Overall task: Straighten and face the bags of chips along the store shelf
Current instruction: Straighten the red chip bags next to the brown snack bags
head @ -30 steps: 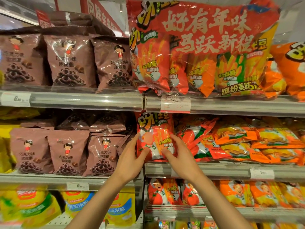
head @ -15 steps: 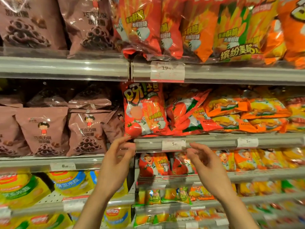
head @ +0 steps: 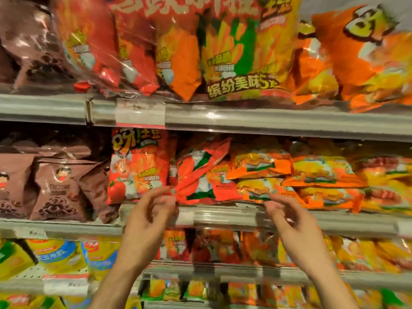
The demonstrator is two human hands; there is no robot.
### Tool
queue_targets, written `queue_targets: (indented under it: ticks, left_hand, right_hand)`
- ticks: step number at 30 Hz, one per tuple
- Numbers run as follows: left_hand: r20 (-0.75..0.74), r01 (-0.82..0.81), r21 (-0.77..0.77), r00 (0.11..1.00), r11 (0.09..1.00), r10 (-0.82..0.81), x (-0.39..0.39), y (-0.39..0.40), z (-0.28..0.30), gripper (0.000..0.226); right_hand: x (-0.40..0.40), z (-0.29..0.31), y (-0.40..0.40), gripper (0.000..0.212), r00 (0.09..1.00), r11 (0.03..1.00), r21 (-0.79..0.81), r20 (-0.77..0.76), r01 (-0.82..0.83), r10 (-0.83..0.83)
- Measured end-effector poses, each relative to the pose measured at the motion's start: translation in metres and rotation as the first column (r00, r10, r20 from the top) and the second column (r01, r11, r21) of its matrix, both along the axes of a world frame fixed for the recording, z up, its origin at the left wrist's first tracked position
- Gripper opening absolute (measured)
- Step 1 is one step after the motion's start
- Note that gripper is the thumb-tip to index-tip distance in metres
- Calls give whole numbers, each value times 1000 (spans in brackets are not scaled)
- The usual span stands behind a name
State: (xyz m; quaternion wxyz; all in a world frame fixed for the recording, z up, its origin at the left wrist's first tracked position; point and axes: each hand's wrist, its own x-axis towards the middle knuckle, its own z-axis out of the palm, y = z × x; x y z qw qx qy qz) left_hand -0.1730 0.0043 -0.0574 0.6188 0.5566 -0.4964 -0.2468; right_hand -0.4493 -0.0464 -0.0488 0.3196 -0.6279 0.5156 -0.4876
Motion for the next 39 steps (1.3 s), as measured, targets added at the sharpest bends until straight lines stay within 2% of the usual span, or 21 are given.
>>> queue_targets:
  ticks: [5,10,14,17,23,26,28,31,35,37,39]
  left_hand:
    - [82,-51,8,995,999,50,-21,-2,21,23]
    - [216,-52,-16,975,998,55,-14,-23,39,24]
    - [284,-21,66,959,998,1,0,-45,47,33]
    - [273,36,159,959,987,-79,6,-58,52,37]
    - [161,105,225,977,969,-143,15,-68,58,32]
    - [80,136,213,985,968,-156,20,-68,57,29]
    - [21,161,192,985,968,-169,23,-67,55,28]
    - [-54,166,149,986,975,-159,24,-68,55,27]
    - [-42,217,181,976,959,-213,11,-69,65,51]
    - [-22,243,201,970,949,-243,3,-70,70,66]
    - [-15,244,210,969,947,-247,-3,-71,72,76]
  right_hand:
    - [-5,25,-17,21,996,995,-50,-29,-86,85]
    - [22,54,-27,26,974,976,-200,-221,-84,39]
    - [65,77,-47,50,920,950,-309,-385,-52,-75]
    - [91,87,-62,58,845,969,-248,-520,-13,-122]
    - [119,93,-73,55,771,975,-214,-610,63,-183]
    - [118,91,-71,49,832,969,-213,-510,126,-220]
    - [113,87,-66,50,906,960,-225,-350,167,-240]
    - [102,77,-49,37,978,954,-245,-68,175,-197]
    - [91,58,-18,28,969,979,-177,240,98,-54]
    - [87,49,-4,27,948,985,-152,318,80,-28]
    - [81,43,6,25,943,987,-140,332,79,-28]
